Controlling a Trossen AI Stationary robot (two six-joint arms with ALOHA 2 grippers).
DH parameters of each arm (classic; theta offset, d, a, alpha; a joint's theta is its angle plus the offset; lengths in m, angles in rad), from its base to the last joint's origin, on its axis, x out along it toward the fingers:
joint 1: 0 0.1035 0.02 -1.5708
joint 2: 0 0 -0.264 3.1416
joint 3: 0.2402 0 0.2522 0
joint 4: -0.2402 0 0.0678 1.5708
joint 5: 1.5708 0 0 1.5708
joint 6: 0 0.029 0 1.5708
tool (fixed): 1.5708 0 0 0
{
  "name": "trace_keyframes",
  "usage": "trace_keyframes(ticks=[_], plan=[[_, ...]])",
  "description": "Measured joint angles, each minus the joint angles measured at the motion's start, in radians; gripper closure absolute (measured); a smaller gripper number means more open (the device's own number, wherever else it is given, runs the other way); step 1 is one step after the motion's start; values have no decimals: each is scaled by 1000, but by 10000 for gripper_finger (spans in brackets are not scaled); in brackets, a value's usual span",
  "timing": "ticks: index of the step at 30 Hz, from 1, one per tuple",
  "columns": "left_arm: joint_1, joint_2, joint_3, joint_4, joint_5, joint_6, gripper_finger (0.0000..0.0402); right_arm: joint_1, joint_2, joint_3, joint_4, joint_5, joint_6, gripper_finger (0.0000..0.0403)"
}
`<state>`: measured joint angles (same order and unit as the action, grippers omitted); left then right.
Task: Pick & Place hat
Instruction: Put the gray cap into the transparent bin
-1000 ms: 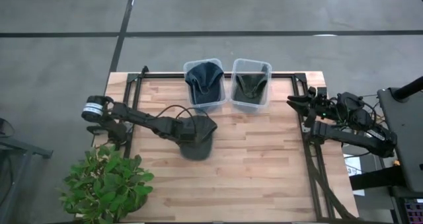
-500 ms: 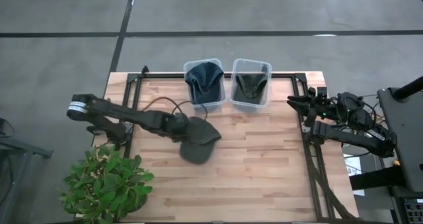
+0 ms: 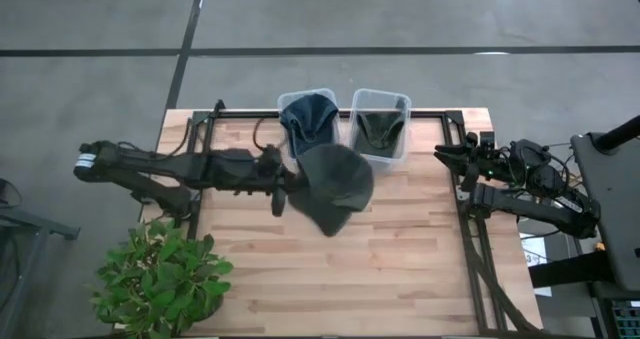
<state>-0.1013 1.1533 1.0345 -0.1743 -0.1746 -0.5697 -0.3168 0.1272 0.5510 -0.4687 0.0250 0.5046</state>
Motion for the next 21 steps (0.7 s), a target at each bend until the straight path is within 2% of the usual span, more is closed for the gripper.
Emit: trace_keyframes(ticks=[3, 6, 12, 16, 18, 21], plan=[[1, -18, -28, 195, 4, 252, 397, 0, 0, 0, 0, 0, -10, 273], [14, -24, -40, 316, 5, 382, 397, 0, 0, 0, 0, 1, -11, 273], [43, -14, -42, 459, 39, 496, 397, 0, 0, 0, 0, 1, -41, 273], [66, -2, -43, 499, 99, 481, 397, 0, 0, 0, 0, 1, -39, 273], [77, 9, -43, 529, 46, 444, 397, 0, 0, 0, 1, 1, 3, 273], [90, 45, -43, 588, -171, 343, 397, 0, 1, 0, 9, 0, 50, 273]])
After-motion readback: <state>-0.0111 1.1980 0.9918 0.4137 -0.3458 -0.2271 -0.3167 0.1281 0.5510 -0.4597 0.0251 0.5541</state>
